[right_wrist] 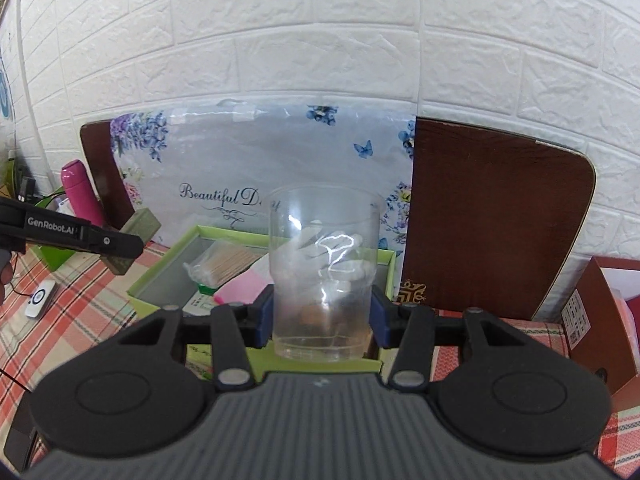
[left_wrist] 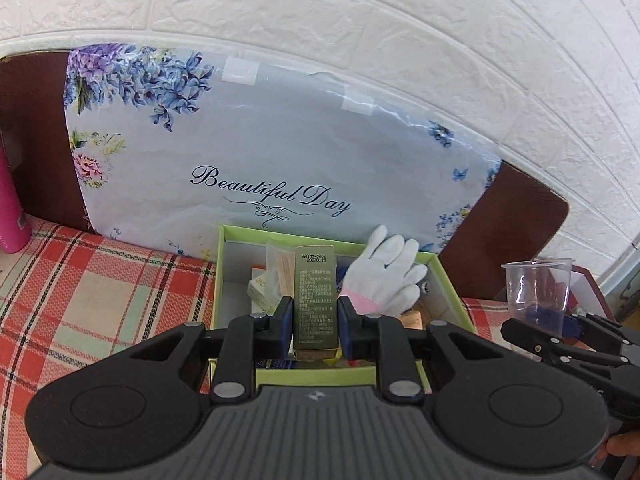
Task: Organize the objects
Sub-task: 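Carry the olive box and clear cup into the green box and release both, then reach the left tool to the long blue-gradient box and grasp it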
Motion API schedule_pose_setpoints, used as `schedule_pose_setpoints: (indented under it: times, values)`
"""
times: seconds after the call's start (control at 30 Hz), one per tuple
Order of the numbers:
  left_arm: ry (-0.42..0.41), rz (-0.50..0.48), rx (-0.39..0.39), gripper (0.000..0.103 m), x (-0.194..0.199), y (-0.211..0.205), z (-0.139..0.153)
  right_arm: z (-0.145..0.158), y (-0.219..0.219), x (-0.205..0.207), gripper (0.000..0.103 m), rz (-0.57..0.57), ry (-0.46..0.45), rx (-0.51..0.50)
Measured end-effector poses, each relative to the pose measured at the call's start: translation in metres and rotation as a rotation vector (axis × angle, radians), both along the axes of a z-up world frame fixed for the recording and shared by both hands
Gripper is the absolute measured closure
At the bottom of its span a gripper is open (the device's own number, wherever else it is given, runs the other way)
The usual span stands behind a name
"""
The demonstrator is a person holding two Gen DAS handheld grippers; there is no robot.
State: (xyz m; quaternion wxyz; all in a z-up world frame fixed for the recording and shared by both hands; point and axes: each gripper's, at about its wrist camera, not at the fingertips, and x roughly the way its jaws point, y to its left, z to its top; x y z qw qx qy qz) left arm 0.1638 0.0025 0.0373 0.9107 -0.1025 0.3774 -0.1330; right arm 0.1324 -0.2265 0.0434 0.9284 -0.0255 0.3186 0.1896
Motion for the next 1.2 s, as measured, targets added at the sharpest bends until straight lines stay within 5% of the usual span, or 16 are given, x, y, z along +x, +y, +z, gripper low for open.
schedule_pose_setpoints:
  times: [0.37, 0.4, 0.43, 0.47, 0.77, 1.2]
  values:
    - [0.029, 0.045, 0.027, 0.078, 0.041, -0.002, -0.021, -0.031, 0.009, 0.051, 0.055, -0.024, 0.04, -0.029]
    - [0.036, 0.05, 0.029, 0.063, 0.045, -0.001, -0.024, -0.035, 0.01, 0.055, 0.053, -0.026, 0.041, -0.035]
    - [0.056, 0.054, 0.033, 0.047, 0.048, -0.001, -0.027, -0.04, 0.011, 0.058, 0.032, -0.025, 0.042, -0.042]
    - [0.087, 0.062, 0.045, 0.02, 0.052, -0.001, -0.031, -0.045, 0.013, 0.062, 0.005, -0.022, 0.052, -0.055]
    - [0.129, 0.088, 0.011, 0.019, 0.037, -0.001, -0.037, -0.074, 0.019, 0.037, 0.0, -0.012, 0.112, -0.11]
    - [0.125, 0.056, 0.052, 0.019, 0.003, -0.009, -0.012, -0.051, 0.012, 0.0, 0.0, -0.043, 0.103, -0.078]
